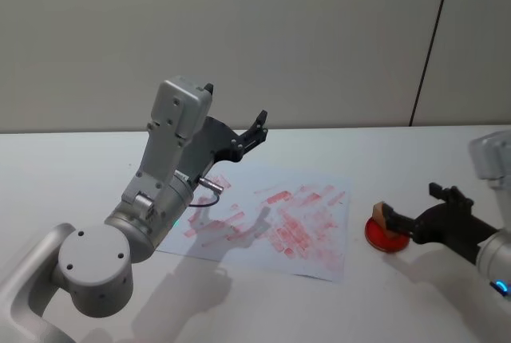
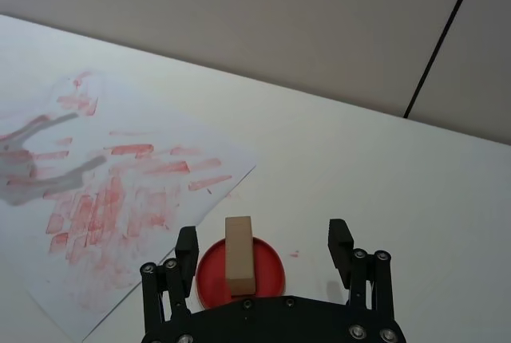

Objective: Use the one hand to pick up the stamp and affix it onto the A4 paper.

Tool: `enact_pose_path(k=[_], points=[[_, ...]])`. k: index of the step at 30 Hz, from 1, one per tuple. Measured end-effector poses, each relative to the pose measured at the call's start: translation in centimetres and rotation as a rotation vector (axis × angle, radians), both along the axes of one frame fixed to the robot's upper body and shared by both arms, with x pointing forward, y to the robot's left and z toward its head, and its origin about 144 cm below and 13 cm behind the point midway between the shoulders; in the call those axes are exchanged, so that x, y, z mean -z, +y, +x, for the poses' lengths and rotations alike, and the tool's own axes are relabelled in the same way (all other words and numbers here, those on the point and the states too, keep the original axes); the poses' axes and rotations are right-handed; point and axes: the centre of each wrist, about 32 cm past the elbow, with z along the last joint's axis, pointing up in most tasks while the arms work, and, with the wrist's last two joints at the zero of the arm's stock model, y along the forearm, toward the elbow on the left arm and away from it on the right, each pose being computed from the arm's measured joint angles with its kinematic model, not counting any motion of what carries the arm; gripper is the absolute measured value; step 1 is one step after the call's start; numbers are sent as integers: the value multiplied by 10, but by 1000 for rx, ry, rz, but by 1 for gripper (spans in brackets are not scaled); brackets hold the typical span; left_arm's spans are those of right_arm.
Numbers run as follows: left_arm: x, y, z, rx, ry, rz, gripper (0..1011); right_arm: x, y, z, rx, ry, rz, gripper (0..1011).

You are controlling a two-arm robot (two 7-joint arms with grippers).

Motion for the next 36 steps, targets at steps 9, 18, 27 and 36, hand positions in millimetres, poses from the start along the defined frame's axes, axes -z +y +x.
enact_pose_path(k=[9, 18, 27, 36], points=[[0, 0, 0, 0, 0, 0, 1001, 11, 6, 9, -21, 38, -28, 1001], [0, 0, 0, 0, 0, 0, 1002, 20, 12, 16, -33, 61, -49, 1001], [0, 0, 0, 0, 0, 0, 1001, 24, 14, 18, -38, 71, -57, 830], [0, 0, 0, 0, 0, 0, 1001, 26, 15, 20, -41, 74, -62, 518]])
